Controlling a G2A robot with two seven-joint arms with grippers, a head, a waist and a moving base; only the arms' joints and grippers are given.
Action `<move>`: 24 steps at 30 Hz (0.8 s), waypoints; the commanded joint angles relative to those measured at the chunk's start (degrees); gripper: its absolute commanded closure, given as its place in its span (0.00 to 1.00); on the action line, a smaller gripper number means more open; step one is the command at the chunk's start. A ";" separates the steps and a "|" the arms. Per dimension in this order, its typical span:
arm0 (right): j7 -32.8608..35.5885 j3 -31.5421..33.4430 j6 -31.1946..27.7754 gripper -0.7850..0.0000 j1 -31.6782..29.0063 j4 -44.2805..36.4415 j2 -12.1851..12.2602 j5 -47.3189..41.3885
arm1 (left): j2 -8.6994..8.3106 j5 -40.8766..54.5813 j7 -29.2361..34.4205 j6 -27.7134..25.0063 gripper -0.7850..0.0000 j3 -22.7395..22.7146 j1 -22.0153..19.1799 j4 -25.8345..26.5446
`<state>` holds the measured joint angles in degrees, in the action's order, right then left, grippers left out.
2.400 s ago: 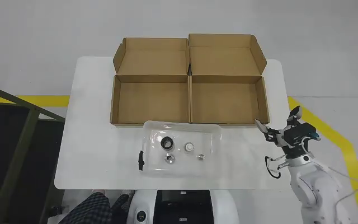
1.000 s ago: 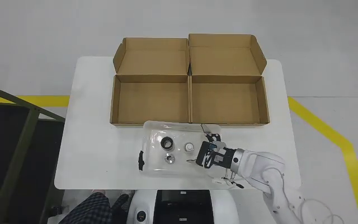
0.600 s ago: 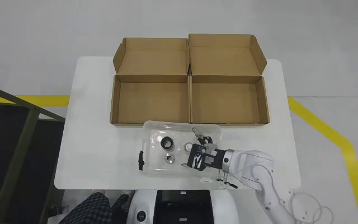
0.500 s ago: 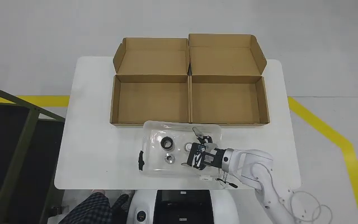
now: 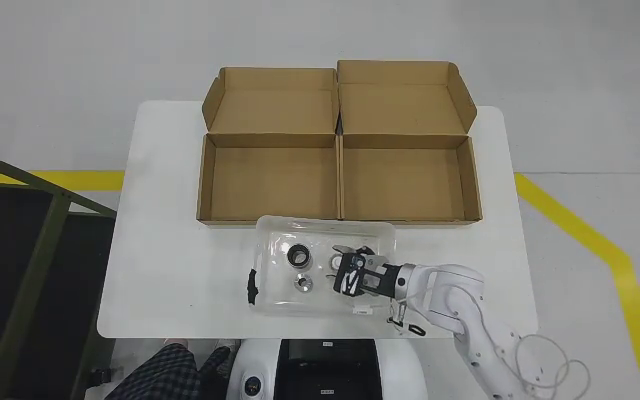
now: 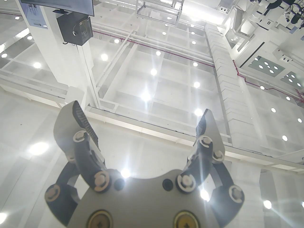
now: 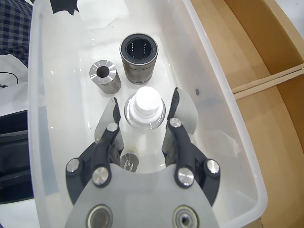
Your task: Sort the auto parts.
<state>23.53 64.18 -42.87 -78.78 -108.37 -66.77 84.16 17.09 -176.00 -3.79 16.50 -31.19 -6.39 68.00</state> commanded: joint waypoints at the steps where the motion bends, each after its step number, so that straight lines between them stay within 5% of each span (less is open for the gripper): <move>1: -0.03 -0.05 0.12 0.68 0.12 0.13 0.04 0.02 | 0.00 0.00 0.00 0.00 0.00 0.00 0.00 0.00; 2: -0.08 -0.07 0.16 0.82 0.18 0.10 0.08 0.05 | 0.00 0.00 0.00 0.00 0.00 0.00 0.00 0.00; 5: -0.26 -0.04 0.20 1.00 0.18 -0.54 0.21 0.33 | 0.00 0.00 0.00 0.00 0.00 0.00 0.00 0.00; 24: -8.56 3.10 0.12 1.00 -3.25 -10.66 1.53 1.52 | 0.00 0.00 0.00 0.00 0.00 0.00 0.00 0.00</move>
<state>15.73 67.05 -42.75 -82.07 -118.79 -65.27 86.01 17.09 -176.00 -3.79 16.50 -31.19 -6.39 68.00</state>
